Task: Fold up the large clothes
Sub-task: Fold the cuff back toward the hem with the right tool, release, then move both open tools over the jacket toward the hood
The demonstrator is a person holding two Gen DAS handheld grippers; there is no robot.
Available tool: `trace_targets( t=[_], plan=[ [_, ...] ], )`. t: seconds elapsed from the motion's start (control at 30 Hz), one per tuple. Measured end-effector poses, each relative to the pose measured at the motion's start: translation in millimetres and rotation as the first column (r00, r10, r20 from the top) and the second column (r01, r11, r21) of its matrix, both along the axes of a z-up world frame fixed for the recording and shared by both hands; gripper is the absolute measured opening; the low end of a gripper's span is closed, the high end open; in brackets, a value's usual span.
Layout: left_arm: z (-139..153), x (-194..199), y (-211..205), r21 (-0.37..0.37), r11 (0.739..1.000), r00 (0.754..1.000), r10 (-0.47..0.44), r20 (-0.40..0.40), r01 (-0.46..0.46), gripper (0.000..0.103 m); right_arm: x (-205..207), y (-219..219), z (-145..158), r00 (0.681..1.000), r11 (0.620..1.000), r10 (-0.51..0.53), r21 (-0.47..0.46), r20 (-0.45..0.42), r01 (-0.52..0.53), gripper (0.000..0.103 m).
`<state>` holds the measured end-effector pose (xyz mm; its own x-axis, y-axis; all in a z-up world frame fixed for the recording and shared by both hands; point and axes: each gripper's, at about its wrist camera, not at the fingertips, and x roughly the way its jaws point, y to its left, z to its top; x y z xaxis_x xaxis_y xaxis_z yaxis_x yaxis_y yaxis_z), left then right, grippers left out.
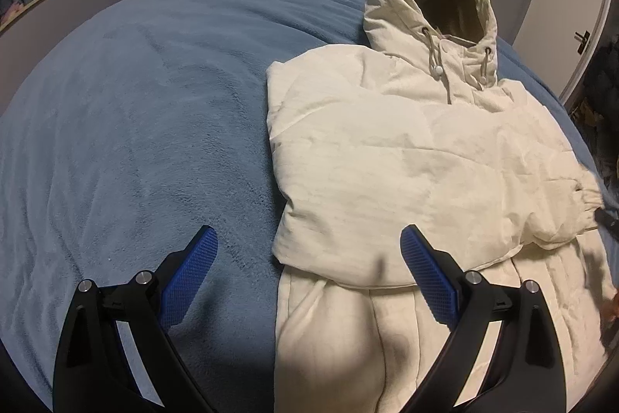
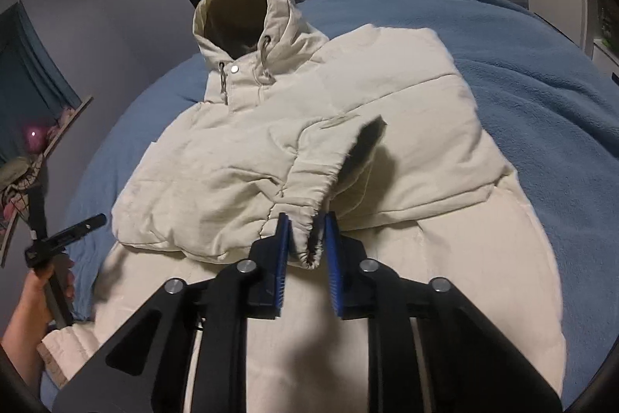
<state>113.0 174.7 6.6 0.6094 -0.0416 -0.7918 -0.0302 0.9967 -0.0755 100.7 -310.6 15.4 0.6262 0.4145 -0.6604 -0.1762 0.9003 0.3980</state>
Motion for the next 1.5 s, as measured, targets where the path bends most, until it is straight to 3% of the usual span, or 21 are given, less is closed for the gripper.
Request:
trace_targets(
  t=[0.13, 0.33, 0.43, 0.5, 0.6, 0.63, 0.87, 0.9, 1.0, 1.1, 1.27, 1.43, 1.5],
  plan=[
    [-4, 2, -3, 0.008, 1.000, 1.000, -0.015, -0.015, 0.015, 0.092, -10, -10, 14, 0.998, 0.995, -0.046, -0.088, 0.032, 0.049, 0.013],
    [-12, 3, -12, 0.060, 0.997, 0.998, -0.043, -0.040, 0.045, 0.092, 2, -12, -29, 0.994, 0.981, -0.083, -0.179, -0.070, 0.070, 0.013],
    [-13, 2, -16, 0.073, 0.995, 0.997, -0.059, -0.044, 0.062, 0.092, 4, -10, -32, 0.993, 0.978, -0.084, -0.198, -0.078, 0.067, 0.015],
    [-12, 1, -20, 0.087, 0.993, 0.997, -0.074, -0.034, 0.077, 0.092, 4, -8, -28, 0.994, 0.971, -0.089, -0.229, -0.069, 0.071, 0.020],
    [-10, 0, -26, 0.108, 0.989, 0.995, -0.097, -0.020, 0.099, 0.092, 1, -4, -17, 0.994, 0.954, -0.112, -0.283, -0.017, 0.103, 0.046],
    [-10, -1, -30, 0.114, 0.987, 0.994, -0.112, -0.015, 0.113, 0.092, -1, -3, -12, 0.994, 0.949, -0.113, -0.297, 0.007, 0.109, 0.048],
    [2, 0, -55, 0.171, 0.971, 0.984, -0.174, 0.026, 0.167, 0.092, 13, 35, 11, 0.996, 0.927, 0.028, -0.375, 0.088, 0.007, 0.049],
    [6, 2, -58, 0.164, 0.973, 0.984, -0.173, 0.037, 0.165, 0.096, 20, 42, 13, 0.994, 0.924, 0.055, -0.382, 0.090, -0.017, 0.050],
    [21, 15, -64, 0.054, 0.985, 0.984, -0.168, 0.066, 0.165, 0.096, 41, 53, 15, 0.992, 0.922, 0.101, -0.381, 0.069, -0.068, 0.051],
    [23, 34, -72, 0.011, 0.987, 0.986, -0.161, 0.048, 0.161, 0.096, 66, 50, 7, 0.995, 0.926, 0.101, -0.368, 0.022, -0.086, 0.053],
    [2, 66, -90, 0.105, 0.979, 0.983, -0.180, 0.024, 0.176, 0.096, 97, 41, -20, 0.995, 0.920, 0.093, -0.380, -0.032, -0.098, 0.054],
    [-42, 79, -90, 0.106, 0.979, 0.985, -0.170, -0.028, 0.172, 0.098, 102, 40, -45, 0.994, 0.915, 0.106, -0.388, -0.037, -0.112, 0.068],
    [-46, 76, -92, 0.118, 0.978, 0.985, -0.174, -0.006, 0.174, 0.098, 103, 38, -51, 0.996, 0.912, 0.075, -0.402, -0.039, -0.085, 0.092]
  ],
)
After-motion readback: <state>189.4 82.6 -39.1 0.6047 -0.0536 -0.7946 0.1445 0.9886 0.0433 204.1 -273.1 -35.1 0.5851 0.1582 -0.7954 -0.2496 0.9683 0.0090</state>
